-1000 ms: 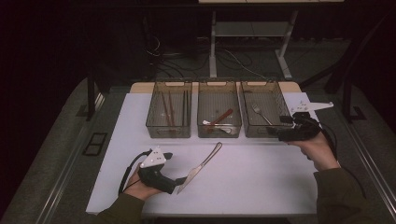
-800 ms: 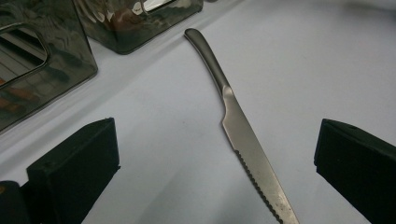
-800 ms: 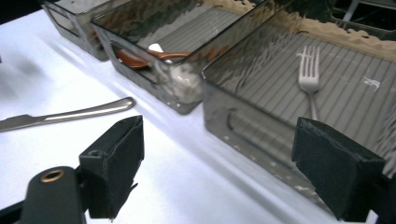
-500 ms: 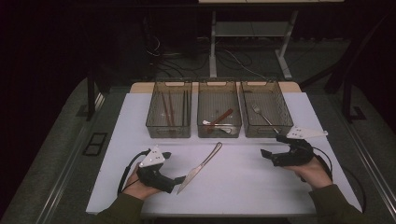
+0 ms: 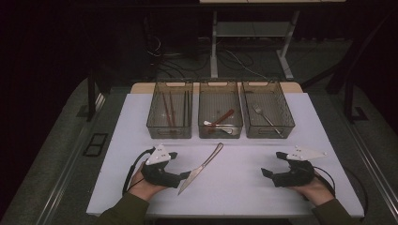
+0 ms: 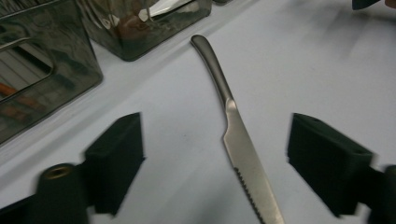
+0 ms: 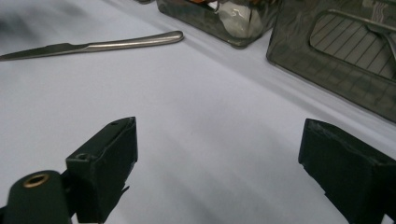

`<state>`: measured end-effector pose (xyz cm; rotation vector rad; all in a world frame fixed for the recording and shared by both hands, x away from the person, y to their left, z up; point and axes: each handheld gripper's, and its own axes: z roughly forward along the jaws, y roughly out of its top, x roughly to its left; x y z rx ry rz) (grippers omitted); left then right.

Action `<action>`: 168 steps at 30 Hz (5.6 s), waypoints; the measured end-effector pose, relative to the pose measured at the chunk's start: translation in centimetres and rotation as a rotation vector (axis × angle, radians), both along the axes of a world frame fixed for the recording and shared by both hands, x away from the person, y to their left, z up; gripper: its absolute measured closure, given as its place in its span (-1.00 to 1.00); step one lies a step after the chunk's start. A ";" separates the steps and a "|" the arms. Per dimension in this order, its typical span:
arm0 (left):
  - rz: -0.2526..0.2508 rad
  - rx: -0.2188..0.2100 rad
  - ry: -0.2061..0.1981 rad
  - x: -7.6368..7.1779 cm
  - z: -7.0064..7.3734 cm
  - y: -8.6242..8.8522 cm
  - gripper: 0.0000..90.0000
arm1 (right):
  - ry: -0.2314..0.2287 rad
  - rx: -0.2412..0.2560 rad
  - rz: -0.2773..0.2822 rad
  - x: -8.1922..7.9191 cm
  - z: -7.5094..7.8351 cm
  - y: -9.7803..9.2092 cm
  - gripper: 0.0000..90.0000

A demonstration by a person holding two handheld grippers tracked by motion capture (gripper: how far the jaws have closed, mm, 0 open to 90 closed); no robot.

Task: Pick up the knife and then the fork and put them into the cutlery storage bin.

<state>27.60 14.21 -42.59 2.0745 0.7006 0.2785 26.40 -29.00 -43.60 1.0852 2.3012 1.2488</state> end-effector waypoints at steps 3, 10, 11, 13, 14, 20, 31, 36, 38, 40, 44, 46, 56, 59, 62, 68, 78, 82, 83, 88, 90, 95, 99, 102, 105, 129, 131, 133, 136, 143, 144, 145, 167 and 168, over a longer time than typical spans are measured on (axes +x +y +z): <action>-0.009 -0.007 0.013 0.4 0.1 -1.0 -0.25 | 0.006 0.001 -0.002 -0.2 -0.1 -0.1 -0.74; -0.001 0.005 0.050 1.8 -0.1 -3.2 0.10 | 0.004 0.001 0.003 0.0 -0.1 0.0 -0.74; 0.000 0.006 0.059 2.0 -0.1 -3.4 0.14 | 0.007 -0.002 0.000 0.0 -0.1 0.0 -0.74; 0.003 -0.007 0.086 2.5 -0.3 -3.9 0.19 | 0.009 -0.004 0.001 0.0 -0.2 0.0 -0.74; 0.004 -0.002 0.094 2.8 -0.4 -4.1 0.22 | 0.010 -0.004 0.001 0.0 -0.2 0.0 -0.74; 0.004 0.037 0.125 3.7 -1.1 -5.7 0.37 | 0.010 -0.003 0.000 0.2 -0.3 0.0 -0.74; 0.000 0.132 0.128 3.9 -1.9 -7.6 0.52 | 0.007 -0.003 -0.001 0.2 -0.3 0.0 -0.74; 0.000 0.141 0.119 3.7 -2.3 -8.0 0.64 | 0.007 -0.002 -0.005 0.2 -0.3 -0.1 -0.74; 0.011 0.145 0.113 3.7 -2.3 -8.0 0.70 | 0.008 0.000 -0.007 0.2 -0.2 -0.1 -0.74; 0.013 0.145 0.116 3.7 -2.3 -8.0 0.70 | 0.007 -0.001 -0.008 0.3 -0.3 -0.1 -0.74; 0.015 0.151 0.110 3.6 -2.3 -8.2 0.70 | 0.007 0.000 -0.008 0.3 -0.3 -0.1 -0.74; 0.018 0.150 0.110 3.6 -2.4 -8.2 0.72 | 0.006 0.000 -0.006 0.3 -0.2 0.0 -0.74; -0.017 0.180 0.069 3.5 -2.3 -8.2 0.77 | 0.003 -0.002 -0.008 0.2 -0.2 -0.1 -0.74; -0.032 0.188 0.053 3.4 -2.3 -8.2 0.78 | 0.010 -0.001 -0.009 0.2 -0.2 -0.2 -0.74; -0.052 0.189 0.061 3.4 -2.1 -7.9 0.77 | 0.030 0.000 0.007 0.4 -0.1 -0.1 -0.74; -0.115 0.166 0.073 3.3 -1.6 -7.6 0.77 | 0.058 -0.004 0.081 0.5 0.4 0.2 -0.74; -0.250 0.131 0.067 2.5 -0.7 -7.6 0.77 | 0.078 -0.045 0.180 0.5 1.0 1.2 -0.74; -0.310 0.124 0.054 2.1 -0.4 -7.8 0.77 | 0.100 -0.042 0.205 0.7 1.1 1.4 -0.73; -0.321 0.122 0.050 2.0 -0.3 -7.9 0.77 | 0.106 -0.037 0.212 0.8 1.1 1.4 -0.73; -0.383 0.116 0.042 1.6 -0.1 -8.2 0.77 | 0.118 -0.028 0.259 1.2 1.6 1.9 -0.73; -0.413 0.118 0.035 1.5 0.0 -8.4 0.77 | 0.132 -0.031 0.289 1.6 1.8 2.4 -0.73; -0.475 0.120 0.022 1.0 0.2 -9.0 0.77 | 0.157 -0.048 0.385 2.5 2.3 4.0 -0.73; -0.522 0.132 0.007 0.6 0.4 -9.5 0.77 | 0.174 -0.071 0.471 2.8 2.5 5.6 -0.72; -0.549 0.137 -0.006 0.2 0.5 -9.9 0.77 | 0.200 -0.098 0.530 2.9 2.3 7.0 -0.65; -0.573 0.137 -0.014 -0.2 0.8 -10.1 0.77 | 0.208 -0.145 0.612 3.3 1.9 8.3 -0.49; -0.624 0.133 -0.020 -0.5 0.8 -10.9 0.77 | 0.289 -0.221 0.845 3.2 1.3 12.0 0.73; -0.625 0.127 -0.019 -0.5 0.9 -10.9 0.76 | 0.275 -0.231 0.850 3.1 1.4 12.0 0.74; -0.628 0.129 -0.028 -0.4 0.9 -10.9 0.76 | 0.262 -0.242 0.853 3.1 1.4 12.0 0.75; -0.629 0.138 -0.032 -0.4 0.9 -10.9 0.77 | 0.252 -0.256 0.860 2.9 1.4 12.1 0.80; -0.578 0.096 -0.038 0.2 1.5 -10.0 0.60 | 0.220 -0.289 0.846 3.1 1.2 12.0 0.85; -0.564 0.086 -0.033 0.4 1.5 -9.8 0.56 | 0.231 -0.281 0.845 3.1 1.2 11.9 0.85; -0.552 0.074 -0.031 0.5 1.6 -9.6 0.51 | 0.205 -0.291 0.842 3.3 1.2 11.8 0.85; -0.229 -0.048 0.001 0.9 1.5 -3.4 -0.15 | 0.160 -0.290 0.522 4.4 1.8 7.7 0.85; -0.219 -0.052 -0.004 0.8 1.4 -3.2 -0.17 | 0.149 -0.293 0.515 4.5 1.8 7.5 0.85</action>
